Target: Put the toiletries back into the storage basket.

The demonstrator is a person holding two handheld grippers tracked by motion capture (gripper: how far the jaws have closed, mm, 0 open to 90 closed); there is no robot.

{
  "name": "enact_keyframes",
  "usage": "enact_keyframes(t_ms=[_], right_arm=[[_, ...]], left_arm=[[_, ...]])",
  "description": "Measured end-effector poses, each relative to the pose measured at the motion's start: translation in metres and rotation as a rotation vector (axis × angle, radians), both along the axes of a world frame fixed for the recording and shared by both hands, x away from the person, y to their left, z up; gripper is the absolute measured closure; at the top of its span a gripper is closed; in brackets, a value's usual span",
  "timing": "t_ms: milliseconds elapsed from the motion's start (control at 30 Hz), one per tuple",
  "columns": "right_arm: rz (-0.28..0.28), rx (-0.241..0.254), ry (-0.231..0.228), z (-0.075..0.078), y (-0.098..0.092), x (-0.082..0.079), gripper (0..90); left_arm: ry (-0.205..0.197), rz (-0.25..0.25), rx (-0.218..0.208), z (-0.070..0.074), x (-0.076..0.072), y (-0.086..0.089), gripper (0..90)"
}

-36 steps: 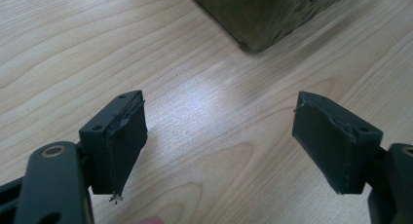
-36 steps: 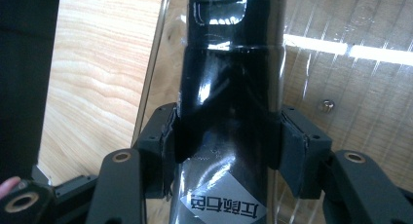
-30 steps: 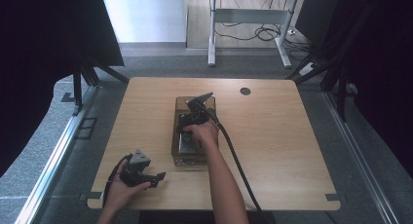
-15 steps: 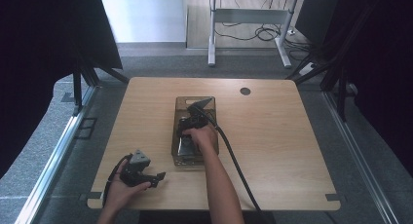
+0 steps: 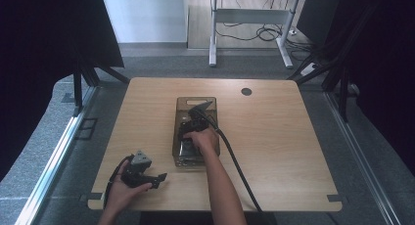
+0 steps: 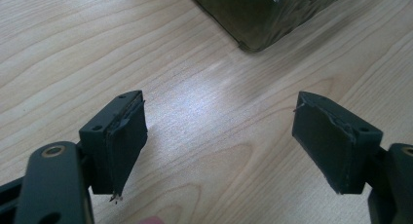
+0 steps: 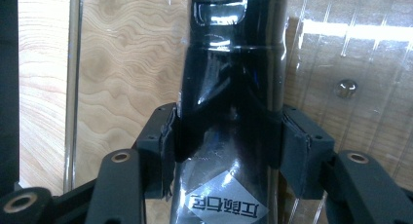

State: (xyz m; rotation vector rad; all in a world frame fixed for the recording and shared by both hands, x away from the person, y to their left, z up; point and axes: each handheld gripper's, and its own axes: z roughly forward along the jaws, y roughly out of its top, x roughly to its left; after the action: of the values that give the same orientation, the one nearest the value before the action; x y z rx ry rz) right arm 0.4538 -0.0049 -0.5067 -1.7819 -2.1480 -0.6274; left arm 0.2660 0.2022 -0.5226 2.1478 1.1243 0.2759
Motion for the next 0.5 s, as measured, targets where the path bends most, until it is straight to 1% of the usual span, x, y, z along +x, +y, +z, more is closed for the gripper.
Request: enact_keyframes(t_ms=[67,133,167,200,367,500], right_arm=[[0.003,-0.005,-0.004,0.0,0.0,-0.001,44.5],[0.007,-0.025,-0.008,0.001,0.0,-0.001,44.6],[0.005,-0.014,-0.004,0.002,0.0,-0.002,44.4],[0.008,-0.016,-0.006,0.004,0.0,-0.002,44.4],[0.024,-0.042,-0.038,0.014,-0.002,-0.003,42.7],[0.051,-0.045,-0.065,0.022,-0.005,-0.005,42.1]], left_arm=[[0.0,0.0,0.001,0.0,0.0,0.0,20.7],[0.0,0.0,0.0,0.0,0.0,0.0,20.7],[0.0,0.0,0.0,0.0,0.0,0.0,20.7],[0.0,0.0,0.001,0.0,0.0,0.0,20.7],[0.001,0.003,-0.005,0.0,0.0,0.001,20.7],[0.003,0.011,-0.002,0.0,0.001,0.002,20.7]])
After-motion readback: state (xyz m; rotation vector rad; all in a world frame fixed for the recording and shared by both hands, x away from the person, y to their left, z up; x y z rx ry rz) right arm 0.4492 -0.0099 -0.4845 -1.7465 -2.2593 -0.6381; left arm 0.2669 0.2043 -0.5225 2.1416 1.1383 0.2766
